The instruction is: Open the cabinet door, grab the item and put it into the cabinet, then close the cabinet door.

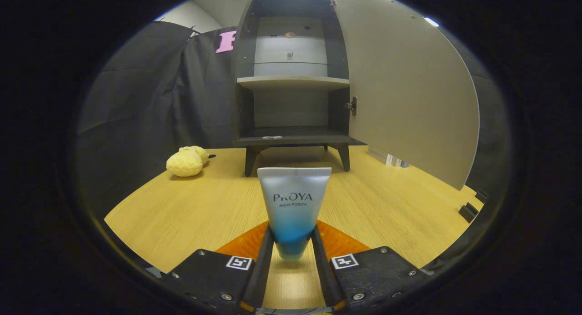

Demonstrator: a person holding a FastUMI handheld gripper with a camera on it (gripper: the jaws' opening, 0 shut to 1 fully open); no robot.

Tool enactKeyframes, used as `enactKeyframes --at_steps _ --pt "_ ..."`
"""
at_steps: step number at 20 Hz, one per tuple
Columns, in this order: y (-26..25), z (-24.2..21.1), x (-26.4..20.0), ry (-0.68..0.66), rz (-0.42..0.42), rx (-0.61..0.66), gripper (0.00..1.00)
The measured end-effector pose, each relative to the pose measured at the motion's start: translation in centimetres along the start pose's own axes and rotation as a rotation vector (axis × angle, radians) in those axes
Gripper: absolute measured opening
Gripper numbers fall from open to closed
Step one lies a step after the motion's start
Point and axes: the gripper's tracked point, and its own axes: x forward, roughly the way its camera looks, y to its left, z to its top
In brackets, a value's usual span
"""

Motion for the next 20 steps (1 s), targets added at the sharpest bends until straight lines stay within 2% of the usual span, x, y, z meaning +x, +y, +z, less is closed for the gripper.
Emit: enactKeyframes --at_steps 4,10,20 --pt "0.0 4.9 0.6 -0.021 0.008 0.014 0.49" --pt "0.3 12.1 2.0 -0.079 -0.01 -0.047 0.49" --pt "0.8 27.6 6.8 -0.181 0.013 -0.115 0.49"
